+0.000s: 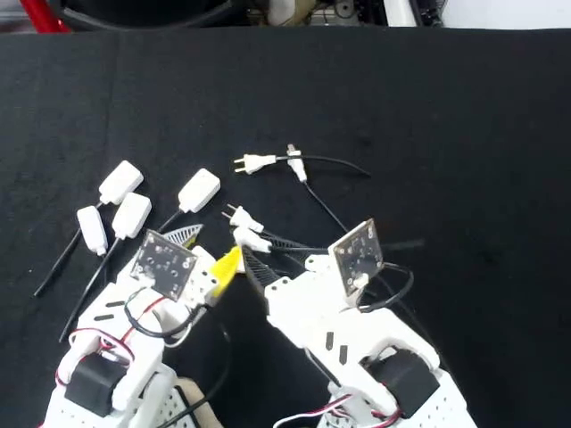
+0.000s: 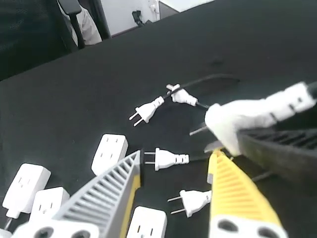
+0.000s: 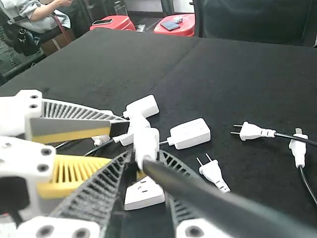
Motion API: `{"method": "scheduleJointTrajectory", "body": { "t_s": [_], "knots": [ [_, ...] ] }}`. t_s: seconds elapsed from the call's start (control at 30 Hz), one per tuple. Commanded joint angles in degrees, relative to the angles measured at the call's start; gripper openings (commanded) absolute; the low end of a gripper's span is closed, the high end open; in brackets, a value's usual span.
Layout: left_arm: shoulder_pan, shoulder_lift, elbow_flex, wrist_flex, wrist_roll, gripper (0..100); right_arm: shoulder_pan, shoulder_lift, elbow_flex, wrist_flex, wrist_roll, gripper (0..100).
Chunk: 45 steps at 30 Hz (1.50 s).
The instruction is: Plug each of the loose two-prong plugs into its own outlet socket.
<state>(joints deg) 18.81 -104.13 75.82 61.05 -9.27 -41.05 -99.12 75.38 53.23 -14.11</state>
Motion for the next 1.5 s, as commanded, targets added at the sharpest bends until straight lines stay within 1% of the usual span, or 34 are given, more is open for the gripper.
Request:
{"method": "scheduleJointTrajectory", "body": {
  "t_s": [0.0, 0.13, 0.2, 0.23, 0.27, 0.3, 0.37, 0.47, 0.53, 0.57, 0.7, 0.77, 0.87, 1.0, 1.13, 1.37, 1.47],
  "knots": [
    [-0.31, -0.18, 1.36, -0.26, -4.48, 22, -0.53, -0.48, -3.12, 0.00, 0.53, 1.1],
    [-0.92, -0.18, -0.13, 5.71, -10.02, 22, -0.44, -0.48, -3.12, 0.00, 0.62, 1.1],
    [-0.92, -0.18, -1.98, 10.20, -13.89, 22, -0.44, -0.48, -2.95, 0.00, 0.88, 1.1],
    [-1.01, -0.18, -3.12, 11.96, -16.35, 22, -0.44, -0.48, -2.77, 0.00, 2.20, 1.1],
    [-2.07, -0.18, -4.44, 13.19, -17.93, 22, -0.44, -0.40, -2.77, 0.18, 3.52, 1.1],
    [-3.82, -0.18, -5.85, 13.36, -17.93, 22, -0.44, -0.40, -2.68, 0.44, 4.31, 1.1],
    [-8.40, -0.26, -8.66, 11.34, -13.80, 22, -0.70, -0.40, -2.68, 1.58, 5.36, 1.1],
    [-15.34, -0.26, -10.95, 5.63, -2.20, 22, -0.79, -0.40, -3.12, 2.64, 5.45, 1.1],
    [-17.89, -0.26, -11.03, 1.93, 4.04, 22, -0.88, -0.48, -3.30, 3.25, 5.45, 1.1],
    [-18.07, -0.26, -10.95, 0.26, 6.33, 22, -1.58, -0.48, -3.30, 3.34, 5.63, 1.1],
    [-13.41, -0.26, -8.84, -6.15, 11.78, 22, -7.30, -0.48, -3.21, 4.92, 7.74, 1.1],
    [-9.54, -0.26, -6.90, -8.26, 12.40, 22, -8.62, -0.48, -3.21, 5.19, 7.82, 1.1],
    [-3.38, -0.26, -3.47, -8.35, 11.96, 22, -8.62, -0.84, -3.12, 5.19, 7.82, 1.1],
    [-1.98, -0.26, 0.57, -8.26, 10.11, 22, -8.79, -1.01, -3.12, 5.01, 7.91, 1.1],
    [-1.71, -0.26, 0.04, -5.63, 10.20, 22, -8.79, -1.01, -3.03, 4.84, 7.91, 1.1],
    [3.82, -0.26, -0.13, -3.87, 9.85, 22, -8.79, -1.01, -2.86, 4.75, 7.91, 1.1],
    [5.23, -0.26, 0.22, -3.69, 7.30, 22, -8.79, -1.01, -2.77, 4.04, 7.91, 1.1]
  ]
}}
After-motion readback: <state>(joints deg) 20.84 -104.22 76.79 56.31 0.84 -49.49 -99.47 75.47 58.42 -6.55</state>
